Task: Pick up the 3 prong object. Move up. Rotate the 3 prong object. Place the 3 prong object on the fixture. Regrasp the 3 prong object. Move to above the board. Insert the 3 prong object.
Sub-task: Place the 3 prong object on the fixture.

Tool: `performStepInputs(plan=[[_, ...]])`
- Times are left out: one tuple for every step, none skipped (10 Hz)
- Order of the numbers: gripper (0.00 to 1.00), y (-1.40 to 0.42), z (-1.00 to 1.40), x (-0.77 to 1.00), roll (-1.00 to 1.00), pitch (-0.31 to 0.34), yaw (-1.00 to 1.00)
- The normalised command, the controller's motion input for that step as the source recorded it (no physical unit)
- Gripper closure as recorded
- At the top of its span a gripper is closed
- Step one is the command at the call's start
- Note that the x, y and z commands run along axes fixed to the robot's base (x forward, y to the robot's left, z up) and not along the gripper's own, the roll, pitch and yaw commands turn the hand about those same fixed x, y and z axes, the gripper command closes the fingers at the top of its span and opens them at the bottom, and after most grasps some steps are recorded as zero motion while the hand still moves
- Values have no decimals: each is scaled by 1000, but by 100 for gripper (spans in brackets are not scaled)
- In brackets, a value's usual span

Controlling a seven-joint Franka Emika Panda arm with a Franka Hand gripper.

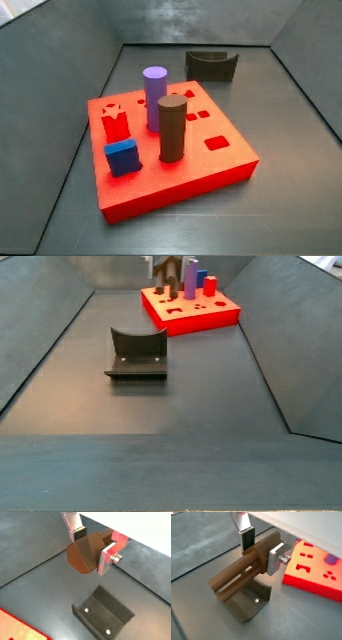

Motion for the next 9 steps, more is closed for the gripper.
performStepInputs(plan=[[100, -210, -244, 923, -1000, 67, -19], [100, -69, -147, 832, -1000, 70, -39], [100, -43, -95, 774, -1000, 77, -41], [100, -3, -34, 654, -1000, 99, -48], [100, 23, -18, 576, -1000, 109, -56], [100, 38, -11, 471, -1000, 119, -69], [100, 43, -14, 395, -1000, 125, -82], [100, 43, -16, 295, -1000, 133, -101], [100, 46, -14, 247, -1000, 137, -114]])
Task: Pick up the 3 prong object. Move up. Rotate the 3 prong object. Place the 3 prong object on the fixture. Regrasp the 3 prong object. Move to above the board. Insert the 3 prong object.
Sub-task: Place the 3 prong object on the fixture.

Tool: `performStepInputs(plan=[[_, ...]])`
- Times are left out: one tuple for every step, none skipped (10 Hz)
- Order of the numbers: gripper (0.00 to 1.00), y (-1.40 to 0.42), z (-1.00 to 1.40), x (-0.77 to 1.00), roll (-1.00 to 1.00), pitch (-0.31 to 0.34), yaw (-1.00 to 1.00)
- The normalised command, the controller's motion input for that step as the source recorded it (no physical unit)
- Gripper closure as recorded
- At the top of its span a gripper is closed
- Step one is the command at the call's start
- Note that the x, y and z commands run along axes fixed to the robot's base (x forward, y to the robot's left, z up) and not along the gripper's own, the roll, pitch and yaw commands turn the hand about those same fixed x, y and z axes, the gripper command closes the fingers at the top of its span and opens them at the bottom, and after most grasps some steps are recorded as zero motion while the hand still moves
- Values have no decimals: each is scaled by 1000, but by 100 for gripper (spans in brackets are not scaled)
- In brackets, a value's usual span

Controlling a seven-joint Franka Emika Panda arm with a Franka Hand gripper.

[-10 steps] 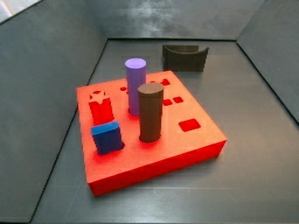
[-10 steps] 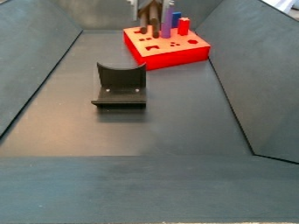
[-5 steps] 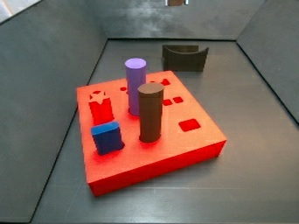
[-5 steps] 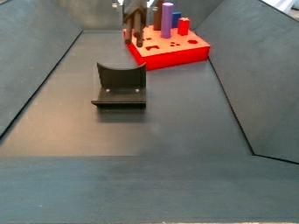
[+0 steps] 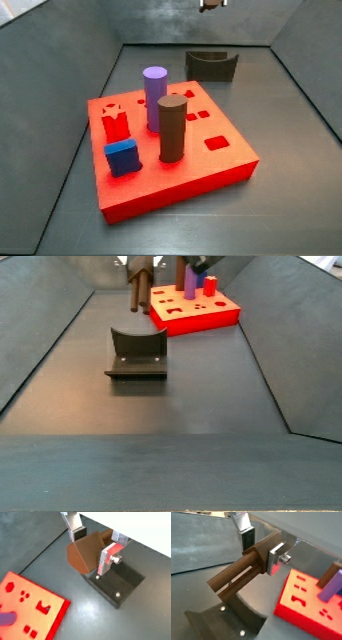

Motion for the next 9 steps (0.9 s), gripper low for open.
performStepInputs(plan=[[100, 44, -12, 154, -961, 139, -140], [100, 47, -14, 87, -795, 119, -142], [100, 48, -11, 59, -622, 80, -143], [100, 45, -13, 61, -381, 45, -138], [100, 31, -9, 67, -250, 37, -122], [100, 133, -1000, 129, -1000, 209, -21], [100, 140, -1000, 135, -1000, 203, -34], [100, 140, -1000, 146, -950, 228, -79], [100, 137, -1000, 157, -806, 221, -117]])
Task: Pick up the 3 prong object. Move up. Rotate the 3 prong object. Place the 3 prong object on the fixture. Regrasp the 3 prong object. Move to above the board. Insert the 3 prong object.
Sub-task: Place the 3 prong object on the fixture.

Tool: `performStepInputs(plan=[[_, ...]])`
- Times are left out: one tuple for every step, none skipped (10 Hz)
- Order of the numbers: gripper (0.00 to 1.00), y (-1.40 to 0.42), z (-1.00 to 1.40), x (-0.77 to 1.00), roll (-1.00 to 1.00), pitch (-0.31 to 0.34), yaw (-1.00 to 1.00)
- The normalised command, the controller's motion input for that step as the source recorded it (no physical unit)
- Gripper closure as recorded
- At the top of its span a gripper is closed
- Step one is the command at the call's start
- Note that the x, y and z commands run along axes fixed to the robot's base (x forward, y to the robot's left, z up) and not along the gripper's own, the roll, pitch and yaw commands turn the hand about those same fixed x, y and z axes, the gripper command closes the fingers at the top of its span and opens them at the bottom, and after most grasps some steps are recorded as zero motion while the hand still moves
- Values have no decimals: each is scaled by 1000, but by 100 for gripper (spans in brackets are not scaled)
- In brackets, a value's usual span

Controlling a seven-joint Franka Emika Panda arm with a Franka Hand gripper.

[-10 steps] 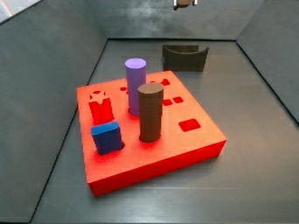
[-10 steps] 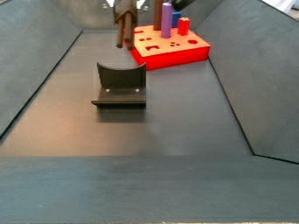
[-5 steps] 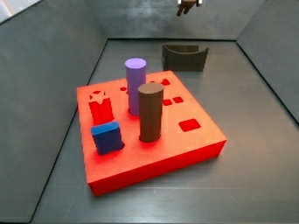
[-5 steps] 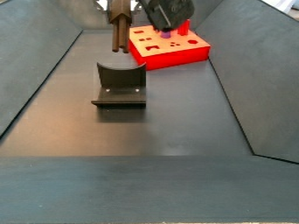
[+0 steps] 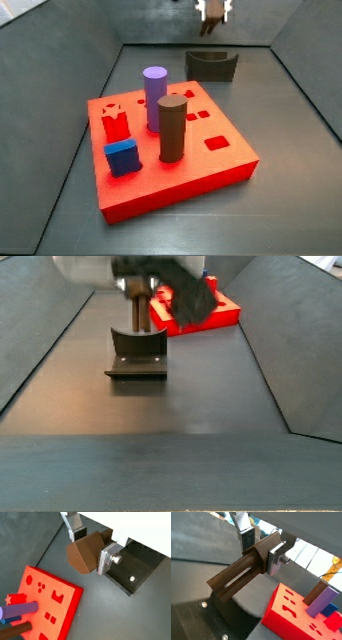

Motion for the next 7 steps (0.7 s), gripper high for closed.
performStepInputs(plan=[[100, 140, -1000, 164, -648, 196, -152], [100, 145, -1000, 171, -431, 150, -188], [100, 143, -1000, 182, -277, 117, -204], [100, 138, -1000, 196, -187, 65, -205], [100, 122, -817, 166, -175, 24, -198], [100, 104, -686, 144, -175, 5, -189], [100, 76, -376, 109, -163, -27, -151]])
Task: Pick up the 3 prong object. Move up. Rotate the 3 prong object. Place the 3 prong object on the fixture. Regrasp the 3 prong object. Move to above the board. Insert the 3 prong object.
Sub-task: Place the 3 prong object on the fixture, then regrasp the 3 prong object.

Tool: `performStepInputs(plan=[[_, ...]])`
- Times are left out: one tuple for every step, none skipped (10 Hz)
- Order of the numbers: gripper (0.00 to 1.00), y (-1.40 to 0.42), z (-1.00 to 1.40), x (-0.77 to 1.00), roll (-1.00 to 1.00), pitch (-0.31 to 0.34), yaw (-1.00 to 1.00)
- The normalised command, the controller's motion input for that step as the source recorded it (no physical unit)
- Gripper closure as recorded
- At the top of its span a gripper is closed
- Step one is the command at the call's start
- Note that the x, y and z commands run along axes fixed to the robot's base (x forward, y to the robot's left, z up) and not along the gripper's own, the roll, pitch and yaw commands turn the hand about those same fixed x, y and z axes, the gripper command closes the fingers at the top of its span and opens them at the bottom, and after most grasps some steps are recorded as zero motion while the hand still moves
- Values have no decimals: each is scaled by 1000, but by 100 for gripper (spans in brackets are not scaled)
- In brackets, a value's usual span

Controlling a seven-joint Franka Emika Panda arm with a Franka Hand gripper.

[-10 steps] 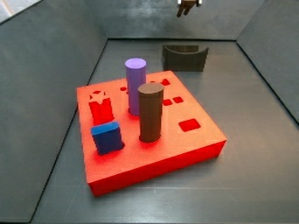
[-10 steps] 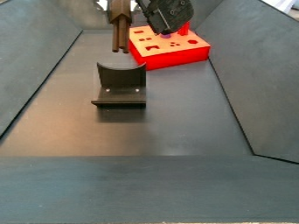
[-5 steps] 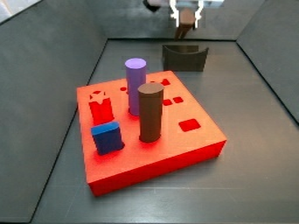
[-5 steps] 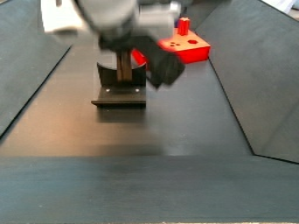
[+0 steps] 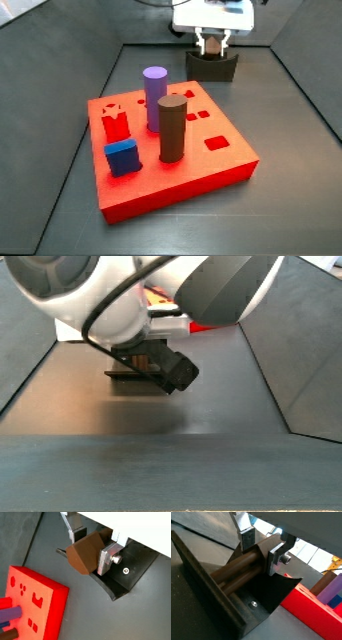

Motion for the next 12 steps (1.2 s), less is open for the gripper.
performStepInputs(plan=[[100, 86, -317, 93, -137, -40, -142], [100, 98, -284, 78, -125, -57, -118], [100, 99, -278, 80, -124, -59, -96], [100, 100, -275, 81, -124, -59, -69], [0, 0, 0, 0, 0, 0, 0], [0, 0, 1000, 0, 6, 12, 54], [0, 4, 1000, -8, 12, 17, 58], [0, 6, 1000, -27, 24, 32, 54], [0, 2, 1000, -36, 36, 47, 45], [0, 1, 1000, -40, 49, 66, 29], [0, 1, 890, -40, 53, 82, 17], [0, 5, 713, -34, 53, 88, 4]])
